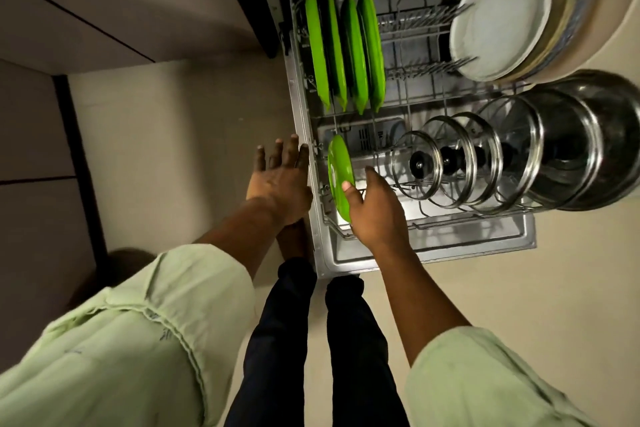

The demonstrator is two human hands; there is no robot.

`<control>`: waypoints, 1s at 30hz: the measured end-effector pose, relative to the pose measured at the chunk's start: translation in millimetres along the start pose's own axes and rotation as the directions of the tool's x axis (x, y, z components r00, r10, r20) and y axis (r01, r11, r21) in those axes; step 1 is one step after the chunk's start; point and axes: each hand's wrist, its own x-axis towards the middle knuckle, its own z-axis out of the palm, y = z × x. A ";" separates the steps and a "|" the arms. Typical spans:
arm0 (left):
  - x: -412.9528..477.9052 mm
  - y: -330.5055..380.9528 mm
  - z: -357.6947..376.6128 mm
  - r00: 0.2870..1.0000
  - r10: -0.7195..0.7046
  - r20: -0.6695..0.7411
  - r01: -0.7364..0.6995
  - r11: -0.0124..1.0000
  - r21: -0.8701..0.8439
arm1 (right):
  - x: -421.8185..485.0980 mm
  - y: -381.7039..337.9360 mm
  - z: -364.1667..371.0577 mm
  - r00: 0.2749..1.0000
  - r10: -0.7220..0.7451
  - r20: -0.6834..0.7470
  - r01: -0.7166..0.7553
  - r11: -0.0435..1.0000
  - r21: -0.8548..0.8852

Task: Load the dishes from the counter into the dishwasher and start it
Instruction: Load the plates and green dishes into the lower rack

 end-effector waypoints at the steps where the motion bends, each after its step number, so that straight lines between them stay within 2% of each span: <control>1: -9.1 1.4 -0.2 1.000 -0.007 -0.007 0.007 1.000 -0.014 | -4.6 -1.9 -3.1 1.000 -0.007 -0.006 0.007 1.000 -0.003; 5: -55.2 7.3 -9.8 0.998 -0.043 -0.046 0.041 0.997 -0.062 | -34.8 -13.1 -18.8 0.999 -0.025 -0.032 0.024 0.999 -0.029; 10: -122.5 9.1 -32.7 0.991 -0.071 -0.113 0.061 0.994 -0.087 | -84.8 -37.2 -37.2 0.990 -0.134 -0.052 0.123 0.977 -0.175; 15: -195.8 -2.2 -66.4 0.965 -0.164 -0.203 0.135 0.979 -0.150 | -138.4 -80.7 -61.8 0.936 -0.350 0.044 0.340 0.863 -0.374; 19: -250.6 -16.1 -91.0 0.929 -0.250 -0.274 0.197 0.958 -0.209 | -167.2 -121.1 -91.9 0.873 -0.482 0.069 0.457 0.762 -0.459; 24: -315.8 -38.5 -124.8 0.851 -0.354 -0.387 0.269 0.928 -0.257 | -194.0 -182.5 -139.1 0.748 -0.661 0.061 0.582 0.609 -0.539; 30: -380.6 -93.9 -169.8 0.660 -0.535 -0.527 0.364 0.842 -0.399 | -219.2 -283.4 -168.8 0.509 -0.860 0.038 0.713 0.396 -0.578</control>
